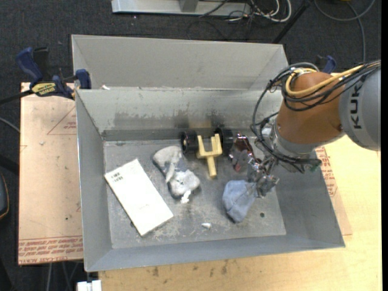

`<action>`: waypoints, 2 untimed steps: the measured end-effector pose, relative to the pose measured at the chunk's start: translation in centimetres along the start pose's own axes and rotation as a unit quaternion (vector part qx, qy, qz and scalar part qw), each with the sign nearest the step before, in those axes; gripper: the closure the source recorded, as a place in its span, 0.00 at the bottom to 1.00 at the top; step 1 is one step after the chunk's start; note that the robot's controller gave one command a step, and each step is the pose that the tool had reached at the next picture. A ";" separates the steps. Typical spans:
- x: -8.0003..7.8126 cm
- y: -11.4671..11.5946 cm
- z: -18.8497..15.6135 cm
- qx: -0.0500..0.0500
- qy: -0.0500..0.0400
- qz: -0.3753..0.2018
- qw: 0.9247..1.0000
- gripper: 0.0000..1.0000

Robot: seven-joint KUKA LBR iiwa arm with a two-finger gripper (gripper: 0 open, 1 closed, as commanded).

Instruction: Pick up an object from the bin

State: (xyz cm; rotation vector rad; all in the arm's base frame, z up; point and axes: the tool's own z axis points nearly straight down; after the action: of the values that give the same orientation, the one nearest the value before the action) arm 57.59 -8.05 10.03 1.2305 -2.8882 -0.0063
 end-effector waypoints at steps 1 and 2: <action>-0.2 -0.2 -1.2 0.004 -0.003 0.000 1.000 1.00; -0.1 0.0 -2.3 0.001 -0.001 0.000 1.000 1.00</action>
Offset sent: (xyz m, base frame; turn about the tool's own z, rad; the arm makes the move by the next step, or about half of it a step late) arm 0.0000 -0.0001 0.0813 0.0000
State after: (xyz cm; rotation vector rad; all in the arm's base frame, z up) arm 57.64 -8.01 12.31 1.2300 -2.8901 -0.0053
